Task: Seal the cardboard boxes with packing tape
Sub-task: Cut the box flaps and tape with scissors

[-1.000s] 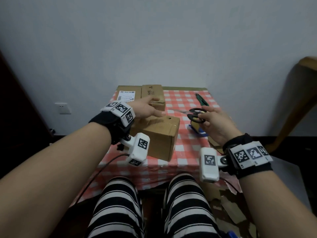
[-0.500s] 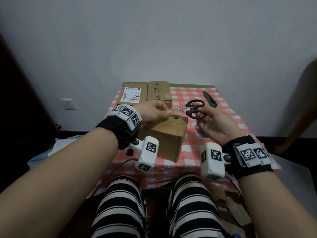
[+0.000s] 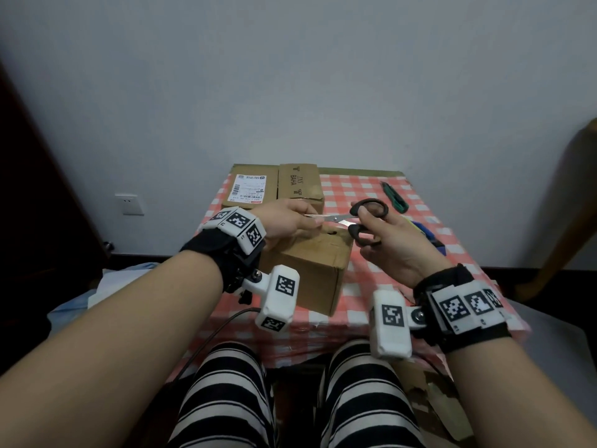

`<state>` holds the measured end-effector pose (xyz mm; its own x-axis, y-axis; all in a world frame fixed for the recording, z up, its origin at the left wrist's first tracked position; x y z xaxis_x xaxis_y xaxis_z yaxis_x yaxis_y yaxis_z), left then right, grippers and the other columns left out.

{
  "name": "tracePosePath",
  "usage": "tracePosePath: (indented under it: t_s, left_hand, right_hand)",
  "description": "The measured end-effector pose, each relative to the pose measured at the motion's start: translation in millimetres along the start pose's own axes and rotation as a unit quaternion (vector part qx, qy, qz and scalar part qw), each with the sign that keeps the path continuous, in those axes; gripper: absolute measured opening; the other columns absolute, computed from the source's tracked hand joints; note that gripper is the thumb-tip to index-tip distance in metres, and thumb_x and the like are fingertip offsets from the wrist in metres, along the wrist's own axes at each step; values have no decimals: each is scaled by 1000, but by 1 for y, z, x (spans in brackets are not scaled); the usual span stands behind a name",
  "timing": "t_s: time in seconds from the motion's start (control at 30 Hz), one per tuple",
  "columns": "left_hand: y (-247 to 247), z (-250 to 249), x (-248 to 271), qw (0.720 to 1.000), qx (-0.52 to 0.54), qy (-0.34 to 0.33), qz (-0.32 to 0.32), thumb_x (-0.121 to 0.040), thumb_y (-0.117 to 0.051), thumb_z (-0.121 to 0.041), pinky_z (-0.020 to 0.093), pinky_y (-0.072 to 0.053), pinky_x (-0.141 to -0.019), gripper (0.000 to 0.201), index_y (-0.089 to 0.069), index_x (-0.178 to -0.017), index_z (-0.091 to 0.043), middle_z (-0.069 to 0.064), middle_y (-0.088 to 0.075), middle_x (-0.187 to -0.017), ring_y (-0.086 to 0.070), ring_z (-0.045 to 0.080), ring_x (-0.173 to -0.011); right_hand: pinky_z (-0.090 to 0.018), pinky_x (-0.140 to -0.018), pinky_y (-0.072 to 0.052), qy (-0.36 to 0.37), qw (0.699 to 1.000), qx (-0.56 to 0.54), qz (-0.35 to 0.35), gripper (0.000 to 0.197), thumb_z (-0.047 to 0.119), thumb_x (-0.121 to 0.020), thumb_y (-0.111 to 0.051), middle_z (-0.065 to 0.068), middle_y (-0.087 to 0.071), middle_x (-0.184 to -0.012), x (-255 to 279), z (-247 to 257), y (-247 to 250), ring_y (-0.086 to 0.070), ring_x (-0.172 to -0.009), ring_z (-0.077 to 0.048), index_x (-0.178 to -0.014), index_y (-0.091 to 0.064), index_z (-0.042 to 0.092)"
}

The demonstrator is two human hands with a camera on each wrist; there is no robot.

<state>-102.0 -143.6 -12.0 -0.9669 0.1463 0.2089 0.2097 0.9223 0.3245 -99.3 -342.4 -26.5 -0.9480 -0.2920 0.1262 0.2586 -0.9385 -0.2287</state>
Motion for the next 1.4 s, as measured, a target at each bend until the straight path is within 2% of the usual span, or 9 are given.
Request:
tracePosePath:
  t_s: [0.1, 0.17, 0.23, 0.33, 0.43, 0.63, 0.83, 1.1, 1.4]
  left_hand:
    - [-1, 0, 1, 1000, -5, -4, 17, -70, -78, -43, 43, -40, -92, 24, -78, -83, -23, -1, -74, -87, -56, 30, -91]
    - [-1, 1, 0, 999, -38, -16, 3, -55, -79, -57, 47, -40, -107, 42, -79, -87, -29, -4, -74, -96, -62, 28, -104]
    - [-2, -1, 2, 999, -47, -9, 0, -47, -85, -54, 48, -39, -108, 59, -76, -100, -31, -3, -72, -108, -61, 25, -112]
    - [-3, -10, 9, 984, -172, 16, 39, -48, -88, -43, 43, -30, -114, 102, -46, -140, -30, -2, -49, -142, -45, 21, -130]
    - [-7, -19, 15, 935, -345, 55, 66, -56, -86, -45, 38, -27, -114, 117, -21, -152, -30, -4, -35, -151, -36, 21, -135]
    - [-11, -24, 18, 890, -443, 67, 85, -58, -89, -39, 41, -29, -113, 117, -20, -152, -31, -4, -35, -149, -36, 21, -134]
    - [-16, -29, 19, 919, -391, 37, -42, -61, -85, -49, 35, -30, -109, 103, -34, -147, -25, -3, -41, -148, -39, 21, -134]
    - [-31, -14, 17, 853, -517, 37, -62, -50, -74, -76, 49, -31, -105, 105, -31, -135, -30, 7, -37, -135, -30, 27, -127]
    - [-42, -14, 28, 854, -516, 31, -59, -51, -70, -80, 48, -28, -105, 111, -25, -136, -25, 3, -44, -134, -41, 26, -124]
  right_hand:
    - [-14, -51, -40, 37, 993, -110, 32, 20, 20, -93, -60, 1, -53, -78, 2, 5, -3, -49, -61, -6, -108, -59, 7]
    - [-15, -64, -49, 32, 986, -159, 41, 30, 18, -87, -64, 0, -58, -80, 2, 5, -7, -55, -69, -7, -113, -59, 3]
    - [-15, -68, -52, 23, 982, -188, 23, 27, 12, -91, -63, -3, -61, -79, 1, 4, -7, -56, -74, -11, -114, -62, -3]
    - [-15, -60, -53, 23, 979, -198, -34, 18, 8, -96, -58, -7, -63, -79, -1, 6, -6, -56, -72, -13, -105, -64, -6]
    - [-15, -59, -52, 31, 979, -190, -73, 14, 8, -100, -51, -17, -70, -97, -1, 11, 2, -57, -72, -13, -102, -61, -2]
    - [-13, -55, -44, 48, 967, -231, -94, 10, 14, -96, -59, -10, -61, -84, 4, 19, 17, -49, -66, -9, -96, -62, 4]
    - [-14, -38, -31, 50, 954, -261, -138, 20, 14, -100, -51, -6, -56, -68, 8, 22, 24, -41, -41, -7, -82, -56, 6]
    - [-16, -40, -32, 78, 965, -198, -153, 18, 8, -98, -54, -12, -58, -75, 10, 14, 17, -43, -49, -11, -82, -57, 2]
    - [-22, -46, -35, 129, 975, -92, -156, 15, 14, -97, -59, -5, -61, -68, 8, 5, 2, -42, -47, -12, -86, -62, 4]
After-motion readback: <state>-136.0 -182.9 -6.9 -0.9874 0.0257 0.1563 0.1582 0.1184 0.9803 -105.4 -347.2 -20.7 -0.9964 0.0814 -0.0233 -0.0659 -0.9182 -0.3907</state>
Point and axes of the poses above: each hand's wrist, its own x-axis away from the middle knuckle, its own y-axis out of the back of the hand, z = x × y, the point moved 2 cm from there along -x, towards the middle knuckle
